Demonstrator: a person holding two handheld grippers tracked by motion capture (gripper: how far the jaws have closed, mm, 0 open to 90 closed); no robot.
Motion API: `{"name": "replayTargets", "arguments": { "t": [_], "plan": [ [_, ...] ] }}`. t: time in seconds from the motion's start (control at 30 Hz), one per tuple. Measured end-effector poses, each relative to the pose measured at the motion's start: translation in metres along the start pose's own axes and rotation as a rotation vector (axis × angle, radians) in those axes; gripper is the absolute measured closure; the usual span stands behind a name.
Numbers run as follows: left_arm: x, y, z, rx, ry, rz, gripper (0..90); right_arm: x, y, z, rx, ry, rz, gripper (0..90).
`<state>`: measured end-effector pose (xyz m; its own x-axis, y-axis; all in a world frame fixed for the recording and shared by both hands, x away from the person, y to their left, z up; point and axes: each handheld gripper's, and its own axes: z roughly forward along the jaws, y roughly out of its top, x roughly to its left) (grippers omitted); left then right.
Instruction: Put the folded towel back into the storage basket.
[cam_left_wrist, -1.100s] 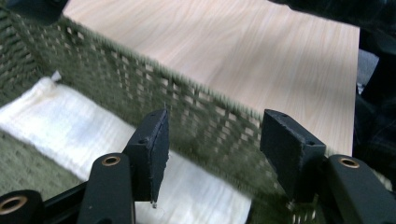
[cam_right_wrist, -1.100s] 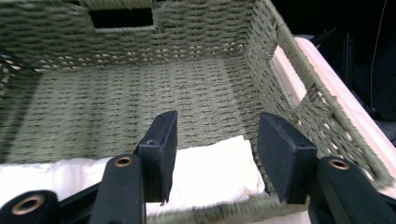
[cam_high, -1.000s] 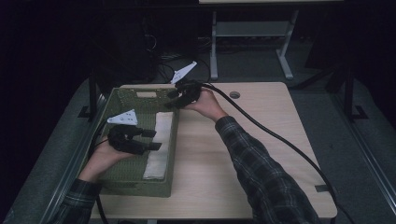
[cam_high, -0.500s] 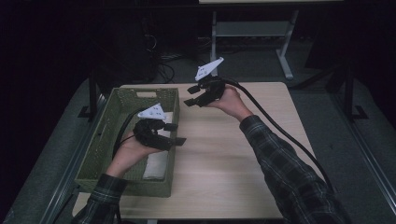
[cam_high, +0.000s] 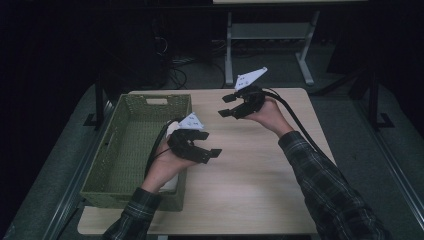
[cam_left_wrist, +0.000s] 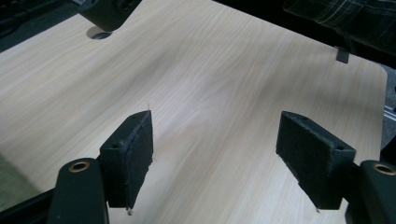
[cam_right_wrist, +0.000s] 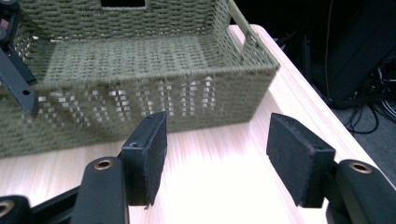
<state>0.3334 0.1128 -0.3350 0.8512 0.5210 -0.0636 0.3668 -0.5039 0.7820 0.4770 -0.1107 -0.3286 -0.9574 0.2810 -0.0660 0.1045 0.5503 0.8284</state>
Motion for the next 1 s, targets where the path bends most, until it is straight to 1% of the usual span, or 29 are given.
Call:
{"name": "replayTargets", "arguments": {
  "t": [0.13, 0.17, 0.2, 0.27, 0.37, 0.43, 0.53, 0.67, 0.87, 0.9, 1.0],
  "plan": [
    [-0.008, 0.002, 0.014, 0.010, 0.010, 0.005, 25.0, 0.001, -0.017, -0.011, 0.000, -0.024, 0.014, 35.7],
    [-0.011, 0.002, 0.018, 0.007, 0.015, -0.003, 25.0, 0.001, -0.021, -0.014, 0.001, -0.027, 0.020, 35.4],
    [-0.013, 0.003, 0.020, 0.019, 0.021, 0.008, 24.9, 0.001, -0.025, -0.016, 0.004, -0.031, 0.021, 35.1],
    [-0.017, 0.003, 0.026, 0.023, 0.032, 0.005, 24.8, 0.002, -0.033, -0.020, 0.005, -0.040, 0.033, 34.3],
    [-0.024, 0.002, 0.035, 0.037, 0.048, 0.016, 24.8, 0.002, -0.045, -0.025, 0.010, -0.055, 0.051, 33.1],
    [-0.027, 0.001, 0.039, 0.034, 0.046, 0.012, 24.8, 0.002, -0.053, -0.028, 0.012, -0.061, 0.062, 32.3],
    [-0.033, -0.001, 0.047, 0.044, 0.045, 0.021, 24.8, 0.003, -0.067, -0.031, 0.023, -0.070, 0.087, 30.7],
    [-0.041, -0.006, 0.058, 0.055, 0.043, 0.026, 24.8, 0.005, -0.085, -0.034, 0.024, -0.086, 0.112, 28.9],
    [-0.048, -0.015, 0.072, 0.065, 0.045, 0.032, 24.8, 0.010, -0.111, -0.038, 0.035, -0.107, 0.162, 27.1],
    [-0.050, -0.017, 0.076, 0.064, 0.044, 0.028, 24.8, 0.010, -0.113, -0.039, 0.038, -0.107, 0.166, 26.8],
    [-0.052, -0.021, 0.083, 0.072, 0.039, 0.035, 24.8, 0.012, -0.125, -0.042, 0.040, -0.117, 0.179, 26.5]
  ]
}}
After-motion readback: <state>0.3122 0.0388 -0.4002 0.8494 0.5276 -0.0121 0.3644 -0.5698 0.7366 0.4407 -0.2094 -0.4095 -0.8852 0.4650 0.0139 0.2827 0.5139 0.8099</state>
